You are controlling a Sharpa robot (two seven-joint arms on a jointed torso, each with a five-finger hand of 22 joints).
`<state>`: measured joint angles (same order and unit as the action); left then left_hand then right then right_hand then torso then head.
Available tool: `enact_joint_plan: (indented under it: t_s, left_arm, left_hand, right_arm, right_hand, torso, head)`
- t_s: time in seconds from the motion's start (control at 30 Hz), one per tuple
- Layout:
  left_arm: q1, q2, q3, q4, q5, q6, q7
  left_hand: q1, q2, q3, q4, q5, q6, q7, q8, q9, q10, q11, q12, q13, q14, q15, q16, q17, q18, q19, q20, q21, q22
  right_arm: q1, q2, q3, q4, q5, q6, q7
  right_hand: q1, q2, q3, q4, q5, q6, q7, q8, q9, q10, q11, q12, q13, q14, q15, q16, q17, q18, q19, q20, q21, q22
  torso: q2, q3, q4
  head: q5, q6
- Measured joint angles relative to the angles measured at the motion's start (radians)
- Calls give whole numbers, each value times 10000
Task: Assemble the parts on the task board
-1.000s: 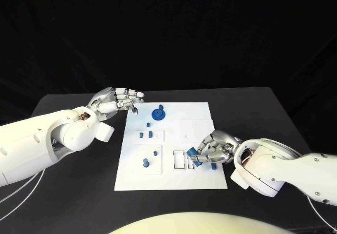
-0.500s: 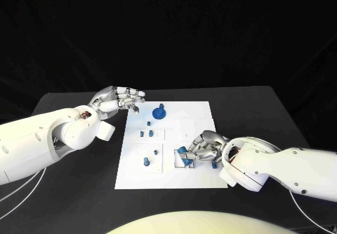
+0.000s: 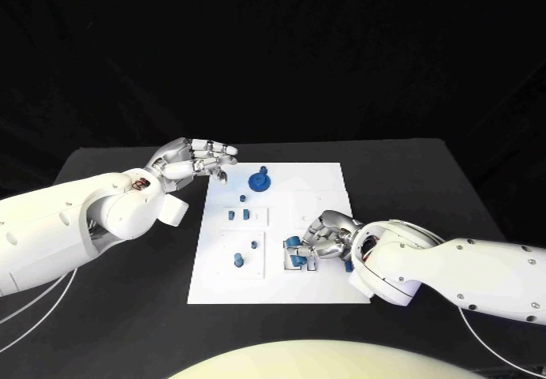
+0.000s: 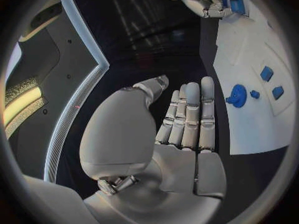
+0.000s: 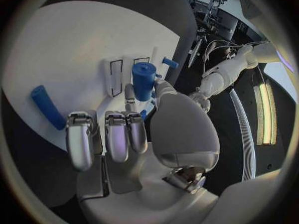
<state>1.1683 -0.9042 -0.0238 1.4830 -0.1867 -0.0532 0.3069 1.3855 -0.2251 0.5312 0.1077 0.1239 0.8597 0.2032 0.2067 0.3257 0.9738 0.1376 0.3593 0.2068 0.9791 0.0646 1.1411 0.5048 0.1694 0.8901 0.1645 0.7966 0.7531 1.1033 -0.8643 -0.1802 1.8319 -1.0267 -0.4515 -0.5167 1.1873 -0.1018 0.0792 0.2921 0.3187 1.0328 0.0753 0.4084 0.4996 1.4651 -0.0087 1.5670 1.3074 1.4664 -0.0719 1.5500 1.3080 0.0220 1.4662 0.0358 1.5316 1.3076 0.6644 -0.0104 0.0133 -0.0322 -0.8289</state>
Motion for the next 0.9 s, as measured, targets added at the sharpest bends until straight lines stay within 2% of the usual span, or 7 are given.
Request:
enact_joint_plan:
  t_s: [0.43,0.9]
  left_arm:
    - [0,-26,0,16,1,6,-18]
    - [0,-46,0,22,1,19,-54]
  left_hand:
    - [0,0,0,0,0,0,0,0,-9,0,0,0,0,0,0,0,1,-1,37,37,0,-12]
    - [0,0,-28,28,0,-19,19,0,-8,-35,36,0,0,0,0,0,2,-1,37,37,1,-17]
  right_arm:
    - [-20,71,13,-50,-475,129,-75]
    - [-63,-23,-1,121,-669,148,-220]
  right_hand:
    - [-261,-49,-3,2,13,187,-154,-35,-49,2,2,0,-1,1,1,0,-2,0,0,1,0,-1]
    - [-391,31,23,30,13,191,-159,-89,-46,1,2,0,-1,1,1,0,-3,0,0,1,0,-3]
  torso:
    - [-3,7,-7]
    - [-2,12,-7]
  head:
    - [46,-19]
    - [91,-19]
